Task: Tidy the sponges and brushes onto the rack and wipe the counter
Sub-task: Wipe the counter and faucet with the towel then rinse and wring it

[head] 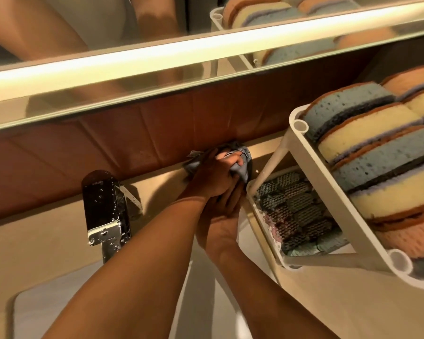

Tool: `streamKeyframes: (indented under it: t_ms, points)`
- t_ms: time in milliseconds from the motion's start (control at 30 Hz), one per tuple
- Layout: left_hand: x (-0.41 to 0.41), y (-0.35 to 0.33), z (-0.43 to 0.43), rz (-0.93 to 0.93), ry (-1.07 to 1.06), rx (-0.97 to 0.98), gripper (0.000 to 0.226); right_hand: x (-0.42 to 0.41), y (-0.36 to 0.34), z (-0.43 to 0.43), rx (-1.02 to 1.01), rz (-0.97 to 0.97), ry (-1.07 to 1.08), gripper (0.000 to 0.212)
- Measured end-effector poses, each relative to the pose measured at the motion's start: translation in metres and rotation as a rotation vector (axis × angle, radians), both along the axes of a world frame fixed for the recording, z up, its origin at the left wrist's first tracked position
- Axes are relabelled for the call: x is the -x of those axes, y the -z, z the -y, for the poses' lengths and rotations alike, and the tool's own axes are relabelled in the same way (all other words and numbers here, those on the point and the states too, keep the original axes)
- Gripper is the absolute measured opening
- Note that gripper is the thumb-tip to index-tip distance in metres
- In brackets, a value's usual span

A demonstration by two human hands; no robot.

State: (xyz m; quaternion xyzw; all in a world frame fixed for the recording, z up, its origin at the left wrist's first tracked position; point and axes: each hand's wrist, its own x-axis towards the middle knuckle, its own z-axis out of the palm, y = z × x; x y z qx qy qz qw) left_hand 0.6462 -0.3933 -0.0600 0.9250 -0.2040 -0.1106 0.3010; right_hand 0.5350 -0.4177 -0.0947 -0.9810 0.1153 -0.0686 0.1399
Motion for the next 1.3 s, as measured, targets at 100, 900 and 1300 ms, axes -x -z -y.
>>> streamKeyframes:
  t_ms: [100,900,1300]
  points:
    - [0.001,0.004,-0.004,-0.084,-0.028,0.085,0.052,-0.005,-0.001,0.001,-0.029,-0.095,-0.018,0.065]
    - [0.130,-0.019,-0.040,-0.285,-0.247,-0.054,0.068,0.085,-0.035,0.048,-0.047,-0.315,-0.472,0.054]
    - [0.237,-0.074,-0.042,-0.370,-0.348,0.020,0.041,0.167,-0.081,0.077,-0.331,-0.436,-0.570,0.041]
